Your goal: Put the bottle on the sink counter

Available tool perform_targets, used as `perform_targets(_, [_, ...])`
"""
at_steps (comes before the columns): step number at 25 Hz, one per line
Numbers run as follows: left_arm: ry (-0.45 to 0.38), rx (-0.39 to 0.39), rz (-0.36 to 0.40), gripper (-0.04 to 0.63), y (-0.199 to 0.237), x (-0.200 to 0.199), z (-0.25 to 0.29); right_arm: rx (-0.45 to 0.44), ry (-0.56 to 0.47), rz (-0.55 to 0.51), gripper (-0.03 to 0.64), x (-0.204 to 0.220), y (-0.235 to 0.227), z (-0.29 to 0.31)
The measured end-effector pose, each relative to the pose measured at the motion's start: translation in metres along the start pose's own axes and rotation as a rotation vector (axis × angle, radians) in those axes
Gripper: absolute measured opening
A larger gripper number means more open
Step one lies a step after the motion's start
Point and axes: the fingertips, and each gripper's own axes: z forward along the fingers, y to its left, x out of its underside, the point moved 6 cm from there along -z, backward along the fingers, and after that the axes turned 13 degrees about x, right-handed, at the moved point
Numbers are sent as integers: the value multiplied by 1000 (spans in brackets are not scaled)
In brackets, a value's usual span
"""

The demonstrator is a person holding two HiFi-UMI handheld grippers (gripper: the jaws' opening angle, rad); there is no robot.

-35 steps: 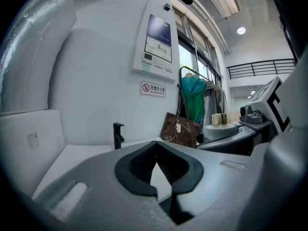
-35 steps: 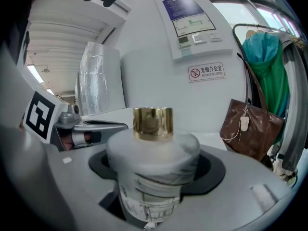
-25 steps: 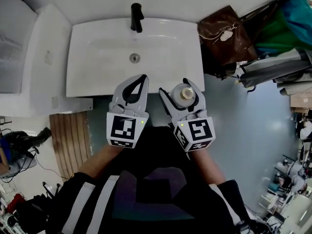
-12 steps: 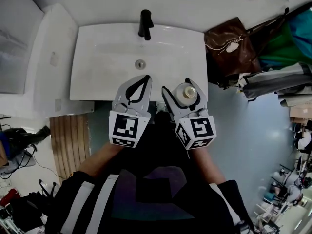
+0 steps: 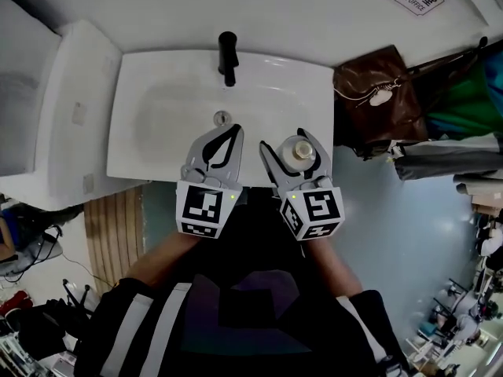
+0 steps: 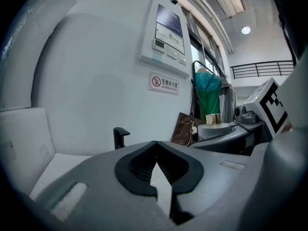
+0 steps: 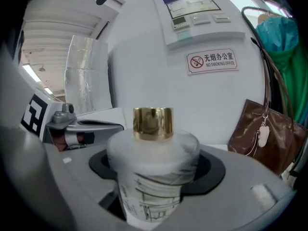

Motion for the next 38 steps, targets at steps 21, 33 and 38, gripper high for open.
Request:
perform_targets(21, [143,-27,-29,-2,16,20,132,35,55,45,341,14,-112,91])
perform_targets(33, [184,-40,-25,-2,25,37,192,47,74,47,339,29,-151,142])
perform_targets(38, [209,-70,-55,-2,40,47,211,38,83,44,339,35,-160,167])
